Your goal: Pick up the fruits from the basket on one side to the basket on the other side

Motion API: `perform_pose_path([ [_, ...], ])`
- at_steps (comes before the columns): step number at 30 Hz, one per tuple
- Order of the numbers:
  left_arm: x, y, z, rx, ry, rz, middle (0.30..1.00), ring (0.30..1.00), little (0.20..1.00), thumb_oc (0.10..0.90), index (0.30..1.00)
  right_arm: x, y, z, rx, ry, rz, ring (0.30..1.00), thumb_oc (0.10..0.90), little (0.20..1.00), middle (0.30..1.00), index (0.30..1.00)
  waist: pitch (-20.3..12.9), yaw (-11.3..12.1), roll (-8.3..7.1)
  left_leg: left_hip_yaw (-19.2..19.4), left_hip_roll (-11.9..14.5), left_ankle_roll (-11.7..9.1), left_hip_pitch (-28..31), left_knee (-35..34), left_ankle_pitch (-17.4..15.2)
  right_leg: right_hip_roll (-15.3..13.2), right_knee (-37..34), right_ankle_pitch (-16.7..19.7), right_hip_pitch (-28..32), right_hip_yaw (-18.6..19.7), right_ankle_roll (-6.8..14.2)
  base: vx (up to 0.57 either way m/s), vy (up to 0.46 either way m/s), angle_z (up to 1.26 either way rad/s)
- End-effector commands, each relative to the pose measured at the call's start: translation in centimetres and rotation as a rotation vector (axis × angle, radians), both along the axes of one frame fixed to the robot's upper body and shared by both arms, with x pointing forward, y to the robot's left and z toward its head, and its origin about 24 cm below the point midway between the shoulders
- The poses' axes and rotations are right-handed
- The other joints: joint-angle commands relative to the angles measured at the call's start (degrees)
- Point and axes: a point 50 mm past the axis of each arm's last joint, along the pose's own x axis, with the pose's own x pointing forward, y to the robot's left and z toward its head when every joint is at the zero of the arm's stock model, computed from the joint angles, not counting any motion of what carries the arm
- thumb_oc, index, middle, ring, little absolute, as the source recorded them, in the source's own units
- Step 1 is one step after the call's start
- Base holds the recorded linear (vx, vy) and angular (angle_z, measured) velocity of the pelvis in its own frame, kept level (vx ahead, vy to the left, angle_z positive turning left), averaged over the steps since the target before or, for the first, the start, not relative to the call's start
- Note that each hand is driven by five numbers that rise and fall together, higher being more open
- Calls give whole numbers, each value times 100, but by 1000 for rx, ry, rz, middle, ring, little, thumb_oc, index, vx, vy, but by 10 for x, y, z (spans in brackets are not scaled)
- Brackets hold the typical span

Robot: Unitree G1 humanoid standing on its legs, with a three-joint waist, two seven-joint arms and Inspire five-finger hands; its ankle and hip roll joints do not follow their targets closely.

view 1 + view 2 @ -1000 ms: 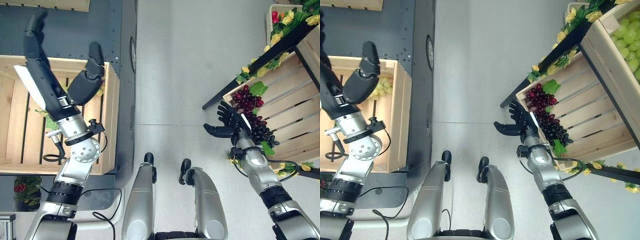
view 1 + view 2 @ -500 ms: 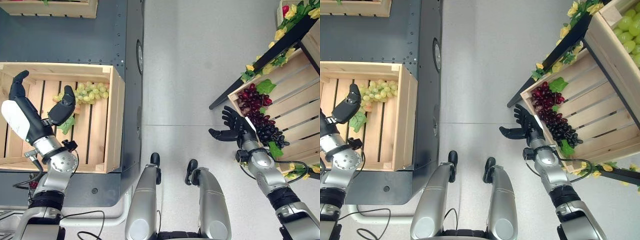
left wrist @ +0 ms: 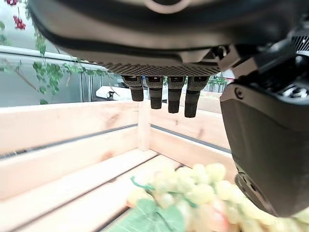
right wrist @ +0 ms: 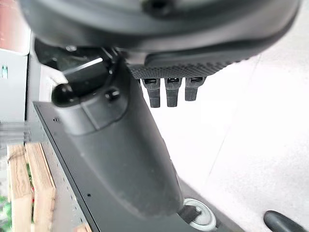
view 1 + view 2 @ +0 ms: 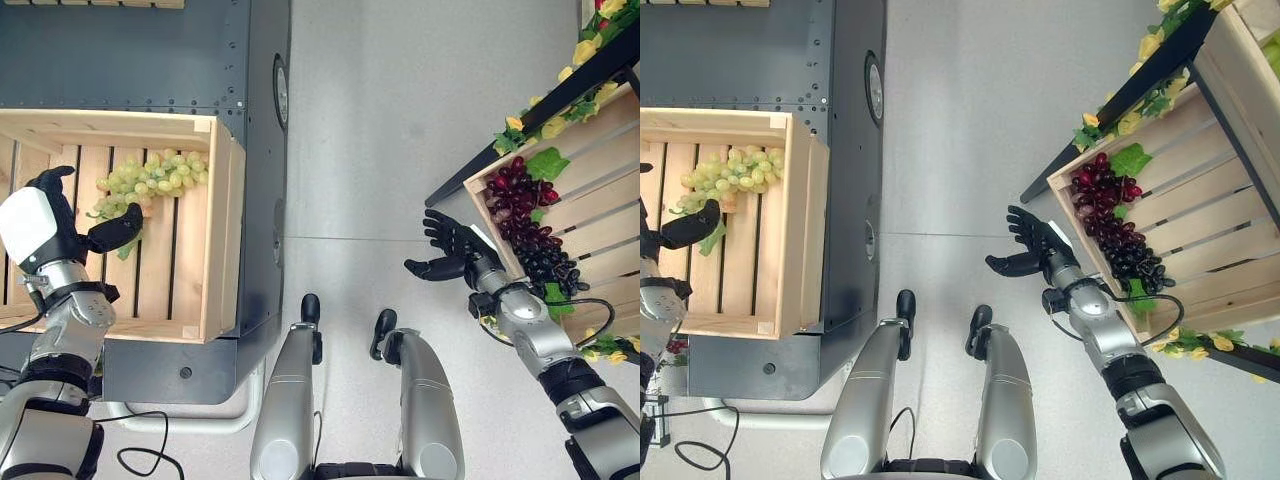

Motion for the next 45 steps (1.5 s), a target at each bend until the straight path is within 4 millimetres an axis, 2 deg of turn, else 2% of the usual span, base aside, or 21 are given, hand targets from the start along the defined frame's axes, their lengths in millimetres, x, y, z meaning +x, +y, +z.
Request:
perform_pose_path([
  [1,-5,18,45,153,-24,74,900,900,900,800,900,5,-10,47,-5,-152,55,900,800,900,900,900,-93,-31,324,413,-167,114,159,6,-220,158,-511,450,223,-283,-246,-42,68,5],
  [7,-1,18,58,321,110,51,900,900,900,800,900,5,-17,48,-17,-133,56,900,800,900,900,900,-93,4,314,420,-131,110,177,50,-333,126,-454,371,247,-317,-189,-4,63,11],
  [11,1,19,67,377,139,62,900,900,900,800,900,5,-23,52,-16,-134,59,900,800,900,900,900,-93,11,280,436,-116,136,84,91,-350,106,-411,389,157,-346,-179,-22,59,10],
  [18,14,8,79,357,138,-23,900,900,900,800,900,4,-26,52,0,-142,38,900,800,900,900,900,-93,3,158,448,-75,165,-88,192,-401,95,-273,389,-33,-352,-157,-13,27,7],
  [23,19,5,80,343,179,-42,900,900,900,800,900,4,-30,55,5,-146,29,900,800,900,900,900,-93,9,86,441,-65,177,-177,190,-400,114,-255,407,-127,-358,-143,0,0,0],
  [34,12,15,98,333,33,120,900,900,900,800,900,2,-36,49,33,-132,14,900,800,900,900,900,-93,-36,-120,402,16,197,-442,330,-443,143,-152,436,-357,-380,-134,3,26,4],
  [42,9,21,113,332,-9,258,900,900,900,800,900,3,-28,50,51,-136,36,900,800,900,900,900,-93,-73,-219,384,27,204,-674,391,-450,154,-168,526,-567,-381,-88,4,42,0],
  [45,3,24,122,316,-100,314,900,900,900,800,900,3,-26,51,41,-142,41,900,800,900,900,900,-93,-96,-254,410,39,257,-876,375,-342,143,-215,634,-748,-420,-137,-25,23,0],
])
